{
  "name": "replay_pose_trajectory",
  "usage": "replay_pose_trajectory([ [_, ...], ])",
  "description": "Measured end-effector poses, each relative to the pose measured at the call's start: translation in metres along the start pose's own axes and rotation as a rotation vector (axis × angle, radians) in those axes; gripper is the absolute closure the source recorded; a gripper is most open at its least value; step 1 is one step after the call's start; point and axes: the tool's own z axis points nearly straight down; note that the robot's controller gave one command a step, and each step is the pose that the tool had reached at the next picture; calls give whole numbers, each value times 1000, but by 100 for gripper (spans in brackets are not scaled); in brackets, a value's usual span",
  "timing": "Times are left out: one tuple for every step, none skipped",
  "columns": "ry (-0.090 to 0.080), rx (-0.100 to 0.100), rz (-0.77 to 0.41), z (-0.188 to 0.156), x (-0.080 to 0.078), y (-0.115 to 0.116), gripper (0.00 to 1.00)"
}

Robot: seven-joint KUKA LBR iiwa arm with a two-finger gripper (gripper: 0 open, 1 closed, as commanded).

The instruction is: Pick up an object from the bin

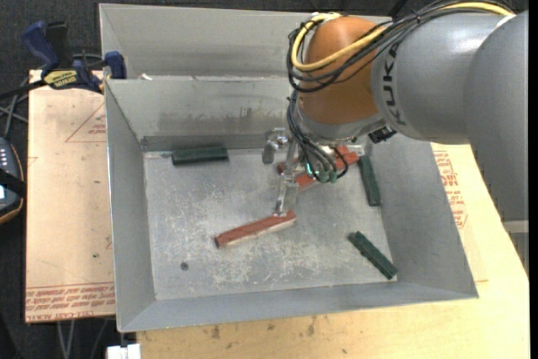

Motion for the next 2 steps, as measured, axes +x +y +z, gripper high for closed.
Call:
replay_pose_trajectory([
  [-8,0,1,-5,-2,0,0],
  [-9,1,-117,21,18,15,0],
])
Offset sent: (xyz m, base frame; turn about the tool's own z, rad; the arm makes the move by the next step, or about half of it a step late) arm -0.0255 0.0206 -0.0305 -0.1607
